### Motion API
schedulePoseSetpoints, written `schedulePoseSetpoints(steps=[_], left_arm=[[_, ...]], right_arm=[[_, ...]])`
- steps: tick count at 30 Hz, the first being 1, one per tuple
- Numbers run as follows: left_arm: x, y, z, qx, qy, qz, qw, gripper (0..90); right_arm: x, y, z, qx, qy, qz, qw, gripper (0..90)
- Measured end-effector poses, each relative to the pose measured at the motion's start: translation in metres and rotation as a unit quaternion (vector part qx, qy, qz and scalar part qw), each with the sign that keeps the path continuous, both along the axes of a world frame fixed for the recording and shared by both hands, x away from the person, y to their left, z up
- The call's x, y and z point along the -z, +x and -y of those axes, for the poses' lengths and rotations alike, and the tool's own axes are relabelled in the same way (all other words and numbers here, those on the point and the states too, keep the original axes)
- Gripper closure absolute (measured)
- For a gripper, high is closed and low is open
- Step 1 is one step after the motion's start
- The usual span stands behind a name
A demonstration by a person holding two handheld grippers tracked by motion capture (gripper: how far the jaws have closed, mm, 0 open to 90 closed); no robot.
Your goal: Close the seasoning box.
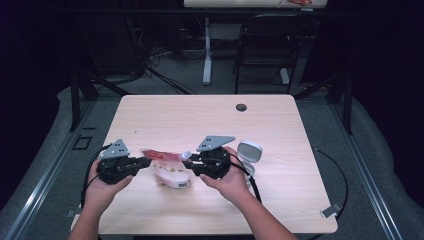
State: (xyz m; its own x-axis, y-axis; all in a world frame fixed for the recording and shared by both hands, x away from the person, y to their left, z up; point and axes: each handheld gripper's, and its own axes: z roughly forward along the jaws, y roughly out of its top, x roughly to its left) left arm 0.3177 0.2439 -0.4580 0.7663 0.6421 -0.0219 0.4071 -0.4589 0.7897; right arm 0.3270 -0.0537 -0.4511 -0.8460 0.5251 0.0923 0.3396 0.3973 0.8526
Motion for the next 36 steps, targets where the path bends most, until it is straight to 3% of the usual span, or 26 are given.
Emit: schedulePoseSetpoints(steps=[8, 22, 28, 31, 36], left_arm=[[-0.001, -0.003, 0.012, 0.016, -0.015, 0.001, 0.9998, 84.4], [0.003, -0.007, 0.050, 0.041, -0.030, 0.008, 0.9987, 84.7], [0.006, -0.009, 0.056, 0.051, -0.032, 0.006, 0.9982, 84.3], [0.006, -0.009, 0.056, 0.055, -0.034, 0.004, 0.9979, 83.1], [0.006, -0.008, 0.054, 0.061, -0.039, -0.005, 0.9974, 80.8]], right_arm=[[-0.004, -0.006, 0.016, 0.003, -0.001, 0.005, 1.0000, 70.3], [-0.010, -0.022, 0.052, 0.023, -0.031, 0.023, 0.9990, 70.1], [-0.008, -0.026, 0.060, 0.019, -0.043, 0.022, 0.9986, 69.6], [-0.007, -0.026, 0.063, 0.013, -0.036, 0.014, 0.9992, 66.4], [-0.016, -0.030, 0.067, 0.002, -0.034, 0.019, 0.9992, 62.4]])
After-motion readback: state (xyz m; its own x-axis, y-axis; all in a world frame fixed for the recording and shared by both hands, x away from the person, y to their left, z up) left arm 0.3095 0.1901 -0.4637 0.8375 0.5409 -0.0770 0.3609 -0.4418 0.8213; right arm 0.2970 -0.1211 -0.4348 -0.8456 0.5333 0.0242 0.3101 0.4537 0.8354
